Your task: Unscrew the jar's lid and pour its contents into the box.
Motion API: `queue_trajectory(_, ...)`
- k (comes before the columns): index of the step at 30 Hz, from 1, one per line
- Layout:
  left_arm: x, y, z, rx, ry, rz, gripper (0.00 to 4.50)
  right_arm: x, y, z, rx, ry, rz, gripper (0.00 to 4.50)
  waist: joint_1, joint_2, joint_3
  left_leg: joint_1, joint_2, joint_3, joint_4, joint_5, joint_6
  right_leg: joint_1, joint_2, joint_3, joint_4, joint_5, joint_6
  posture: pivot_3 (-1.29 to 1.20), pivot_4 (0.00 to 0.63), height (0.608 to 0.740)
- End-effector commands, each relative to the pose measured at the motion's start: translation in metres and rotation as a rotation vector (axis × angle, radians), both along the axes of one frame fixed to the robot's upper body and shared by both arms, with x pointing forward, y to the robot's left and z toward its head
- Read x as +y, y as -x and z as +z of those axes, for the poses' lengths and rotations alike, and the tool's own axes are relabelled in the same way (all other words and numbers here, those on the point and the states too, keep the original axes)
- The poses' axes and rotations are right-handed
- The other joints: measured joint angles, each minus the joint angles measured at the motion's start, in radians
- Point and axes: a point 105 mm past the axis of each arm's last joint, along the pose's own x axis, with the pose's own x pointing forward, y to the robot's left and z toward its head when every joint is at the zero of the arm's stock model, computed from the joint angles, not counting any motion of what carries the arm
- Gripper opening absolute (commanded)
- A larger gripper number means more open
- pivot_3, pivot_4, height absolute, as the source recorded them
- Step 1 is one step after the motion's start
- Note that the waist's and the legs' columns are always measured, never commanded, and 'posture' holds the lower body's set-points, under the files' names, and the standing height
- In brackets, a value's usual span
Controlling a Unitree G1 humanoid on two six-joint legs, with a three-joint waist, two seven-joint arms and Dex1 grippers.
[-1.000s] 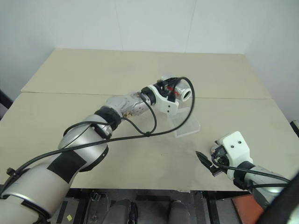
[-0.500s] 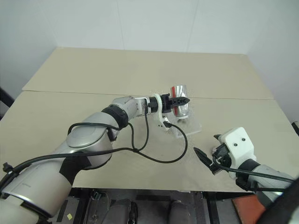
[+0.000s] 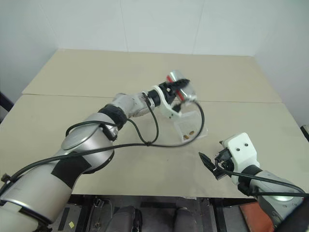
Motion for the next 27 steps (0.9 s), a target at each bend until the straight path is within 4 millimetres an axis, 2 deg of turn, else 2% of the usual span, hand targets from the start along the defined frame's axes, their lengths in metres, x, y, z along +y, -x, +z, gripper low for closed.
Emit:
queue_trajectory(1,0.013,-0.007,0.009,0.461,0.487,0.003,2.00,-0.004,-0.004,0.013,-0.063,0.018,-0.005,4.49,-0.001,0.000,0.000,0.001,0.000,0.000,0.001,0.000,0.000,0.001,0.000,0.000,0.000,0.000,0.000,0.00,0.150,0.740)
queue_trajectory(2,0.014,-0.008,0.008,0.554,0.567,-0.013,2.00,-0.004,-0.005,0.014,-0.066,0.017,-0.003,4.49,-0.001,0.000,0.000,0.001,0.000,0.000,0.001,0.001,-0.002,0.001,0.000,0.000,0.001,0.000,0.000,0.00,0.150,0.740)
queue_trajectory(5,0.029,-0.013,-0.003,0.935,0.960,-0.086,2.00,-0.003,-0.010,0.020,-0.083,-0.007,0.019,4.49,0.000,0.000,0.000,0.001,0.000,0.000,0.002,0.002,-0.003,0.002,0.000,-0.001,0.001,0.000,0.000,0.00,0.150,0.740)
queue_trajectory(7,0.033,-0.010,-0.012,1.073,1.084,-0.149,2.00,-0.002,-0.015,0.023,-0.085,-0.024,0.027,4.49,-0.003,0.000,0.000,0.001,0.000,0.000,0.002,0.002,-0.003,0.003,0.000,-0.001,0.000,0.000,0.000,0.00,0.150,0.740)
queue_trajectory(10,0.043,-0.009,-0.020,1.185,1.275,-0.193,2.00,0.001,-0.019,0.020,-0.062,0.002,0.067,4.49,-0.006,0.001,0.000,0.002,-0.001,0.000,0.002,0.002,-0.003,0.004,0.000,-0.001,0.000,0.000,0.001,0.00,0.150,0.740)
queue_trajectory(12,0.051,-0.006,-0.027,1.175,1.297,-0.179,2.00,0.002,-0.021,0.018,-0.054,0.013,0.086,4.49,-0.010,0.001,0.000,0.002,-0.001,-0.001,0.002,0.002,-0.003,0.005,0.000,-0.001,0.000,0.000,0.001,0.00,0.150,0.740)
queue_trajectory(17,0.071,0.015,-0.058,1.102,1.317,-0.048,2.00,0.008,-0.032,0.021,-0.083,-0.022,0.083,4.49,-0.023,0.001,-0.001,0.004,-0.001,-0.001,0.002,0.002,-0.004,0.006,0.000,0.000,0.000,0.001,0.001,0.00,0.150,0.740)
queue_trajectory(20,0.072,0.033,-0.070,1.065,1.274,-0.034,2.00,0.014,-0.035,0.021,-0.099,-0.040,0.094,4.49,-0.023,0.001,-0.001,0.005,-0.001,-0.002,0.002,0.002,-0.004,0.006,0.000,0.000,0.000,0.001,0.001,0.00,0.150,0.740)
queue_trajectory(23,0.072,0.045,-0.082,1.046,1.249,0.010,2.00,0.019,-0.037,0.030,-0.153,-0.115,0.095,4.49,-0.019,0.001,-0.001,0.004,-0.001,-0.002,0.002,0.002,-0.004,0.006,0.000,0.000,-0.001,0.001,0.001,0.00,0.150,0.740)
queue_trajectory(27,0.071,0.049,-0.099,1.070,1.260,0.072,2.00,0.015,-0.038,0.027,-0.144,-0.086,0.076,4.49,-0.014,0.002,-0.001,0.005,-0.001,-0.002,0.002,0.002,-0.003,0.008,0.000,0.000,-0.001,0.001,0.002,0.00,0.150,0.740)
